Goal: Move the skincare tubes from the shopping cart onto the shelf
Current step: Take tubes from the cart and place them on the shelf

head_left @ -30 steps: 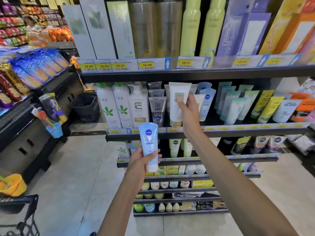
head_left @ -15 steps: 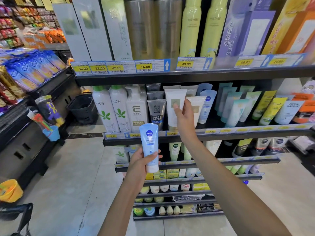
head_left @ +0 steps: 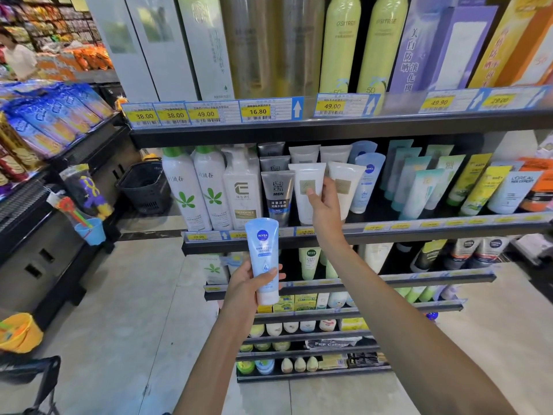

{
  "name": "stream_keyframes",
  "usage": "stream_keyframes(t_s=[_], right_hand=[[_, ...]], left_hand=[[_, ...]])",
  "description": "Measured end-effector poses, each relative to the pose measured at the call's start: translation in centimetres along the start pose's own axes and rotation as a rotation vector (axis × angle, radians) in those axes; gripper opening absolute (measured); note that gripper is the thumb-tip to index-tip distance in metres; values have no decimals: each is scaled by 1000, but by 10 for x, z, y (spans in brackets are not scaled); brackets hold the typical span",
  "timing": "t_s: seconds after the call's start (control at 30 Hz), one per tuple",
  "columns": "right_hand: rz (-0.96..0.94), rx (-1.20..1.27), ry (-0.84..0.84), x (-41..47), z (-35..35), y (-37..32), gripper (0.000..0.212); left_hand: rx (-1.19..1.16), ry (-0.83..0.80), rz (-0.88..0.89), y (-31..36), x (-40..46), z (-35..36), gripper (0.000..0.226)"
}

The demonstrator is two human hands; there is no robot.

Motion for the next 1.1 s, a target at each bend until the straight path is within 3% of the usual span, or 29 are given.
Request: stream_keyframes(t_s=[0.57,1.1], right_hand=[[-46,-364,28,-12,-16,-20,50],[-15,-390,72,-18,-16,-17,54]], left_hand=[[15,-22,-34,-17,2,9,46],[22,-21,-34,-20,-4,13,45]])
Point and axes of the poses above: each hand's wrist, its own x-axis towards the middle knuckle, its own z-axis out of the palm, y = z × x, the point moved 9 cm from there along x, towards the middle knuckle, and after that the axes turned 8 degrees about -z, right-handed, at the moved point
